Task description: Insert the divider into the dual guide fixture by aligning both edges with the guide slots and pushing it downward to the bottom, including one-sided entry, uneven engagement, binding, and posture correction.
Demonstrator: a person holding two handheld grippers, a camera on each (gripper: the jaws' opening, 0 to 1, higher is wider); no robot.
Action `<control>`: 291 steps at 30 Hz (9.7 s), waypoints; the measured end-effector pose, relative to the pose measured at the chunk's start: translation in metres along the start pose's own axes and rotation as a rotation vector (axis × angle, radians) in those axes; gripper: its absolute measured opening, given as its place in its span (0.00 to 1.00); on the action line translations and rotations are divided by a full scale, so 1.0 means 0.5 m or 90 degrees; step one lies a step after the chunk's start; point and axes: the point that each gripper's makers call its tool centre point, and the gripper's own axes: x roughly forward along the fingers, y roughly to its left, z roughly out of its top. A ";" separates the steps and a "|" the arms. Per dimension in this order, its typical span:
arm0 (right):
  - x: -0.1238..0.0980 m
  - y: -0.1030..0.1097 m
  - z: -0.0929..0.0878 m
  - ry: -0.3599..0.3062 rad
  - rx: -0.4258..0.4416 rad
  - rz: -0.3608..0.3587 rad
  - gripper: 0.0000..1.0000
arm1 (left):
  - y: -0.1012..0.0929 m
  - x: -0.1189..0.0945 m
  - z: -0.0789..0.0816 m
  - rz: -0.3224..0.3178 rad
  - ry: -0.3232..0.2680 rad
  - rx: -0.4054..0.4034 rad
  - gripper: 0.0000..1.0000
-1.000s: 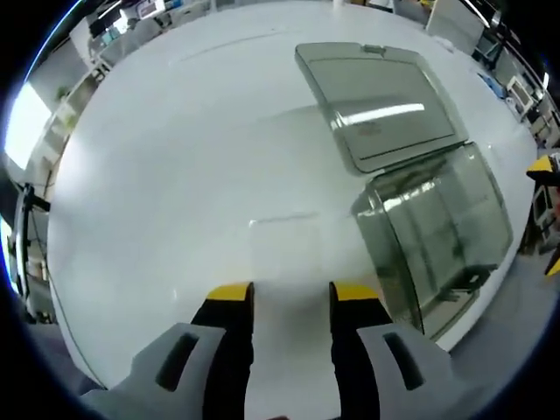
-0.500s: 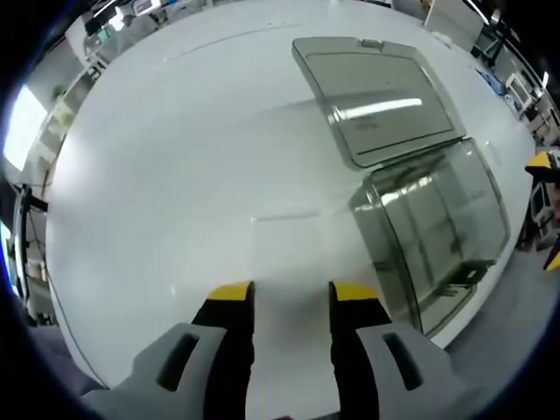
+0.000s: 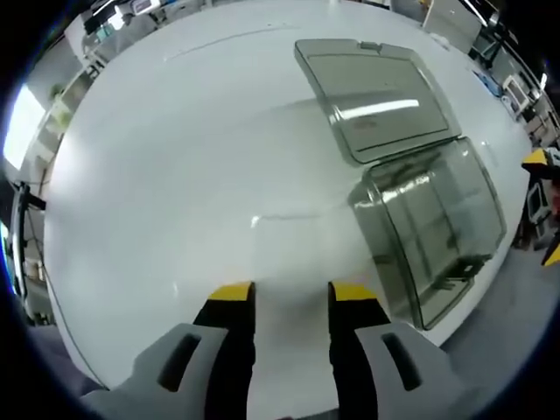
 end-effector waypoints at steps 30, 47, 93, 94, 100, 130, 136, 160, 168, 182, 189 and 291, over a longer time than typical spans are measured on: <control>-0.014 -0.015 0.003 -0.005 -0.003 -0.012 0.61 | -0.017 -0.032 -0.003 -0.035 -0.018 -0.001 0.29; -0.017 -0.018 0.008 -0.006 -0.007 -0.008 0.61 | -0.025 -0.057 -0.004 -0.048 -0.032 0.001 0.29; 0.002 -0.048 0.074 -0.063 0.049 0.052 0.63 | -0.129 -0.167 0.061 -0.215 -0.161 0.019 0.29; 0.002 -0.049 0.075 -0.066 0.051 0.053 0.63 | -0.134 -0.169 0.063 -0.220 -0.164 0.020 0.29; 0.004 -0.047 0.088 -0.082 0.067 0.066 0.63 | -0.158 -0.180 0.075 -0.249 -0.183 0.021 0.29; 0.027 -0.045 0.196 -0.205 0.186 0.172 0.62 | -0.243 -0.236 0.131 -0.387 -0.283 0.008 0.29; 0.030 -0.044 0.221 -0.233 0.208 0.212 0.62 | -0.266 -0.261 0.144 -0.447 -0.321 0.014 0.29; 0.018 -0.019 0.295 -0.294 0.284 0.338 0.61 | -0.327 -0.349 0.172 -0.579 -0.413 0.063 0.29; 0.016 -0.019 0.312 -0.309 0.302 0.362 0.51 | -0.336 -0.363 0.176 -0.600 -0.423 0.076 0.29; 0.013 -0.006 0.317 -0.307 0.314 0.395 0.35 | -0.338 -0.368 0.180 -0.614 -0.432 0.081 0.29; 0.009 -0.006 0.324 -0.317 0.327 0.401 0.34 | -0.339 -0.370 0.179 -0.620 -0.432 0.079 0.29; 0.168 -0.059 0.165 -0.061 0.579 -0.014 0.32 | -0.277 -0.172 0.120 -0.195 -0.301 0.007 0.10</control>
